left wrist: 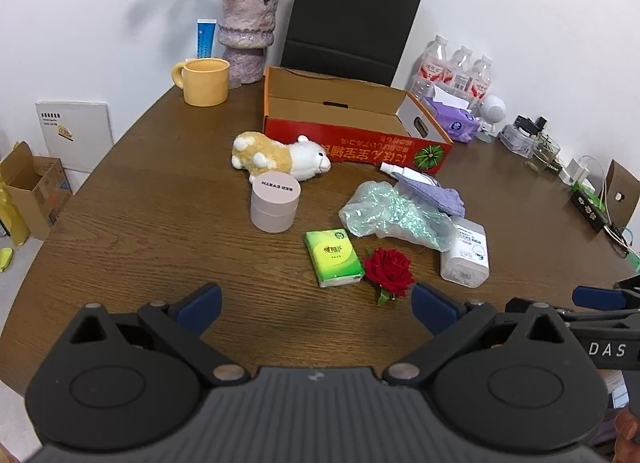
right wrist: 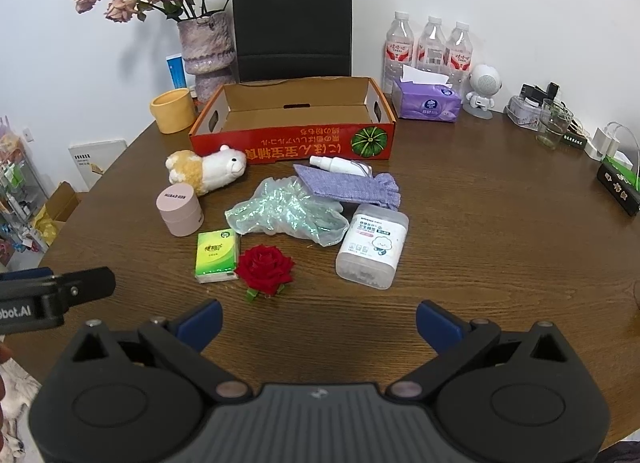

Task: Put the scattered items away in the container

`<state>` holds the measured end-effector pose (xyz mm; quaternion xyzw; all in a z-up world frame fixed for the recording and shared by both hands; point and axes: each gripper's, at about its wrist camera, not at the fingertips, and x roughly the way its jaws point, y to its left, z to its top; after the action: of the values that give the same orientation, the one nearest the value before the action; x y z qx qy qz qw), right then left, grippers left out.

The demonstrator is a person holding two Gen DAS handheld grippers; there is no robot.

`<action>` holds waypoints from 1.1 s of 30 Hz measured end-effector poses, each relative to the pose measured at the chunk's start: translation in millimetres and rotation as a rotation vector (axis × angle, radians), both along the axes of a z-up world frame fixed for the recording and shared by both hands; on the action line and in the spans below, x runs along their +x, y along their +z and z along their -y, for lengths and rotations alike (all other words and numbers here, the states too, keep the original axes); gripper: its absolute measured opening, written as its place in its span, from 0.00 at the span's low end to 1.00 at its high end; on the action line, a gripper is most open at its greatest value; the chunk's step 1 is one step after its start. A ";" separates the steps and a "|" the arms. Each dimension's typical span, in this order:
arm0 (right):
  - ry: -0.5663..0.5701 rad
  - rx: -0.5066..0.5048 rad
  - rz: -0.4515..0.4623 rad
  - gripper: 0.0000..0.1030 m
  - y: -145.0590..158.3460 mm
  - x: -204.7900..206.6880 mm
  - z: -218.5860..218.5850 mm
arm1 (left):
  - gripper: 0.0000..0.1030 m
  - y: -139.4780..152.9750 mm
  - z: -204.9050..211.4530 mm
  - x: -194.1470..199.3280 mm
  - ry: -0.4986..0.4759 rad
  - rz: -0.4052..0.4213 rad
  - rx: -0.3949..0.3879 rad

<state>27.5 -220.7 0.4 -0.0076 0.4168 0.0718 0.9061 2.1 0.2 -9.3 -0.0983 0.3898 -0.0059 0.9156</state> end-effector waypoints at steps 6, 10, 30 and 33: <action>0.002 -0.001 0.007 1.00 1.2 -0.8 0.7 | 1.00 -2.5 -0.9 -0.1 0.001 -0.006 -0.003; 0.002 0.002 0.006 1.00 0.8 -0.3 1.1 | 1.00 -2.6 -1.7 0.1 0.002 -0.006 -0.003; 0.007 0.000 -0.007 1.00 -2.9 2.4 1.0 | 1.00 -3.1 -5.2 0.5 0.012 -0.005 -0.017; 0.010 0.000 -0.007 1.00 -2.9 2.7 -0.1 | 1.00 -3.0 -5.2 0.7 0.009 -0.006 -0.017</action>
<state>30.2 -220.6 -2.5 -0.0094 0.4199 0.0766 0.9043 2.8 5.4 -12.3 -0.1078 0.3919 -0.0050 0.9137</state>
